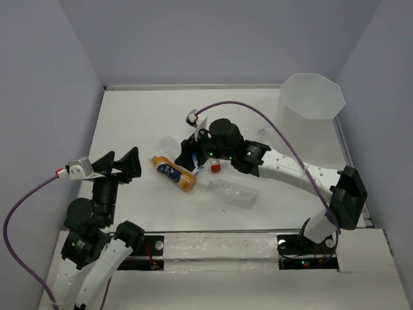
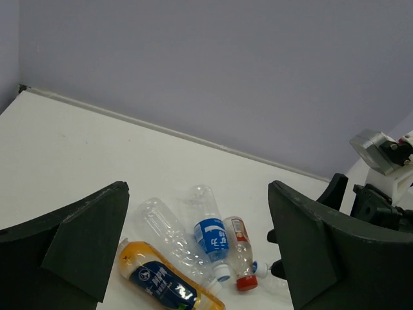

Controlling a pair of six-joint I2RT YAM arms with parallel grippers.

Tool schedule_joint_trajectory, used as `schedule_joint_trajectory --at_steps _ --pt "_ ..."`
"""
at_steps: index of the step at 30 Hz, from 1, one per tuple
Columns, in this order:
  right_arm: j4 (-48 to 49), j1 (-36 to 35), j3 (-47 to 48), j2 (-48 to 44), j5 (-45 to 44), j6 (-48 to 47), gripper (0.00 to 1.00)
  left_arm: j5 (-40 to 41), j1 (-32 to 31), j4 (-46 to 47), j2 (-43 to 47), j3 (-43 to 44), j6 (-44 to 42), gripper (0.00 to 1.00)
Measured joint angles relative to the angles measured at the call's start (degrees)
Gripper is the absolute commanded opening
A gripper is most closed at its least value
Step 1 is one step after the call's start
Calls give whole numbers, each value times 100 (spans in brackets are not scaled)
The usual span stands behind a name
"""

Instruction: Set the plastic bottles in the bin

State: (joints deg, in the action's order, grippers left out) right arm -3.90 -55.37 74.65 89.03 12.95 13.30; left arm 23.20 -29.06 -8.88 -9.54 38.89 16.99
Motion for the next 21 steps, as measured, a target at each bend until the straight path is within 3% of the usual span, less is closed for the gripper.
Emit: schedule_joint_trajectory --at_steps 8,21 --pt "-404 -254 938 944 -267 -162 78 387 90 -61 116 0 17 99" --pt "-1589 -697 2938 2736 -962 -647 78 1113 107 -48 234 0 131 99"
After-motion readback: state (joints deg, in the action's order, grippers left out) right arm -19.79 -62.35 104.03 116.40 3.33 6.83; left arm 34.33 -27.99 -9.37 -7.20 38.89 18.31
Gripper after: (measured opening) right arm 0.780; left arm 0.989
